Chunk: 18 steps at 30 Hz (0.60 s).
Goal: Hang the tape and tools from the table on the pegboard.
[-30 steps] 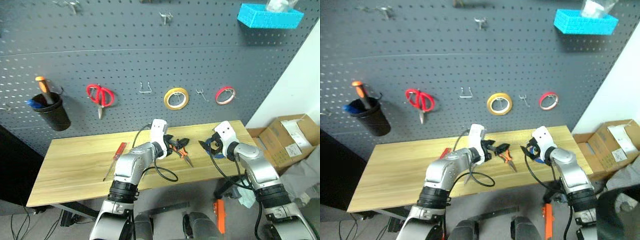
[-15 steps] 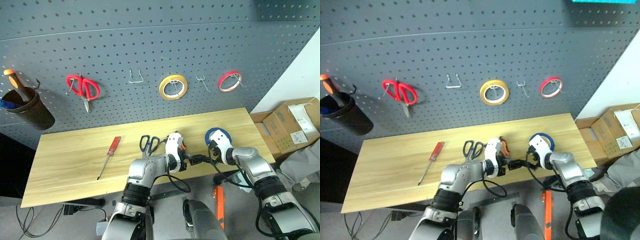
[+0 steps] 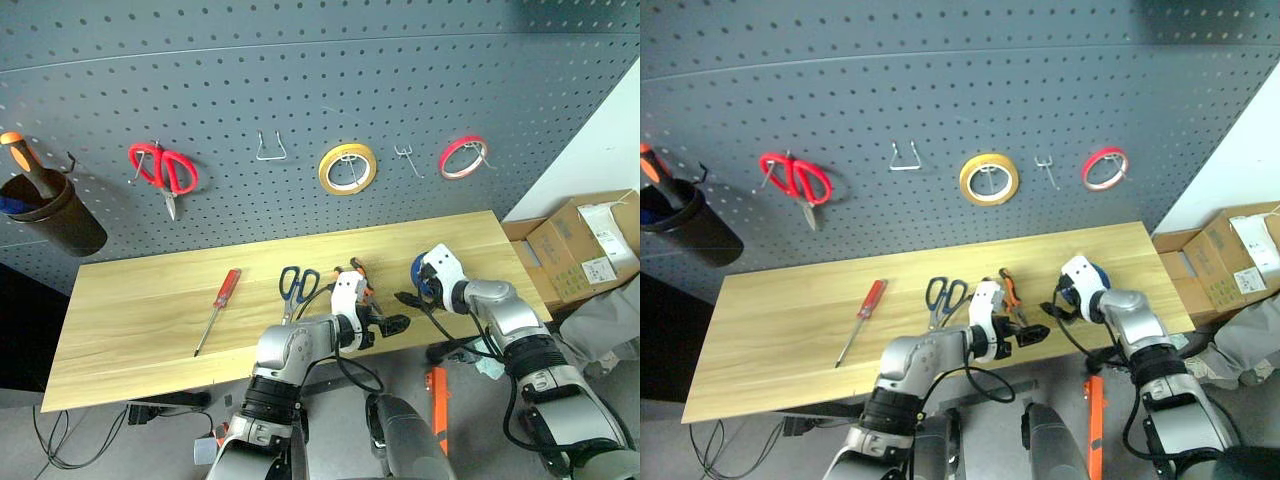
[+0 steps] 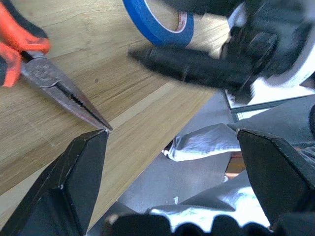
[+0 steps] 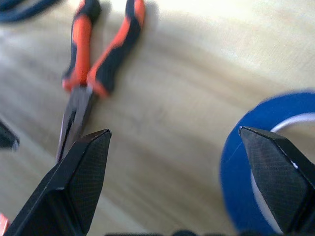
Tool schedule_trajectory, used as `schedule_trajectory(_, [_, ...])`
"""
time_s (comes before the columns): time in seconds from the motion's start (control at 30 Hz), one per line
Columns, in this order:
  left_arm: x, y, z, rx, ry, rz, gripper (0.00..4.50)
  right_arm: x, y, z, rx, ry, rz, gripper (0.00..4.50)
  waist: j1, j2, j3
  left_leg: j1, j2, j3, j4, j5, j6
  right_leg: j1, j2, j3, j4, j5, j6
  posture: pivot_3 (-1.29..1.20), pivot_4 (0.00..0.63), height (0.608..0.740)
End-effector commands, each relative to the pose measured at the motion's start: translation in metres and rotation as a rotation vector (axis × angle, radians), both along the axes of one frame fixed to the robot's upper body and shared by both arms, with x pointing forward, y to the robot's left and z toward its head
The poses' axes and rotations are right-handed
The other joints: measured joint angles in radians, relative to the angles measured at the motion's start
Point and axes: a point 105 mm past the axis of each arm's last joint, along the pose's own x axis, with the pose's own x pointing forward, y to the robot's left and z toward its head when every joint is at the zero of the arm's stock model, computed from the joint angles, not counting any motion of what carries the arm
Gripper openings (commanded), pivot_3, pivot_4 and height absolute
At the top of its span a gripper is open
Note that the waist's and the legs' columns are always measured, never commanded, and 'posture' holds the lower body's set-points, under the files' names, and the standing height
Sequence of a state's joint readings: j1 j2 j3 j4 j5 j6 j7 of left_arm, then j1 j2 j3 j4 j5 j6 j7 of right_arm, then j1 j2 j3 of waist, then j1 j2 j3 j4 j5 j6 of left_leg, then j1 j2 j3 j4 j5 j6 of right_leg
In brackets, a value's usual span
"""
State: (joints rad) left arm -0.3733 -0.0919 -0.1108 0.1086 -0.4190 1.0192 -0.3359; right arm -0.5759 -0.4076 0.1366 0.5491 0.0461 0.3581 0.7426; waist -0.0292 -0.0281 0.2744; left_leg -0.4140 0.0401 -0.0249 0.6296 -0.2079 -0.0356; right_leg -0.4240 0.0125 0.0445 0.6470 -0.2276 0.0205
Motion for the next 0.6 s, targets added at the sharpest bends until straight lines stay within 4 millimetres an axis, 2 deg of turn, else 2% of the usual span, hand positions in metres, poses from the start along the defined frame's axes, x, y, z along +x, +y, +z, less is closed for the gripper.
schedule_trajectory(0.03, [0.003,-0.004,0.013,-0.039,-0.038,-0.003,4.47,0.008,-0.003,0.017,0.032,-0.048,-0.03,4.5,0.0,0.0,0.0,0.0,0.0,0.0,0.0,0.0,0.0,0.0,0.0,0.0,0.0,0.0,0.0,0.04,0.289,0.74])
schedule_trajectory(0.37, [0.013,-0.013,0.024,-0.13,-0.029,-0.006,4.47,0.014,-0.032,-0.01,0.041,0.06,-0.168,4.5,0.0,-0.001,0.001,-0.001,-0.001,0.0,0.0,0.0,0.0,0.0,0.0,0.0,-0.001,0.0,0.0,0.05,0.299,0.74])
schedule_trajectory(0.6, [0.014,-0.021,0.029,-0.161,-0.023,-0.016,4.47,0.014,-0.036,-0.022,0.116,0.161,-0.25,4.5,-0.003,-0.001,0.008,-0.001,-0.001,0.001,0.0,0.0,0.0,-0.001,0.0,0.001,-0.001,0.0,0.0,0.04,0.294,0.74])
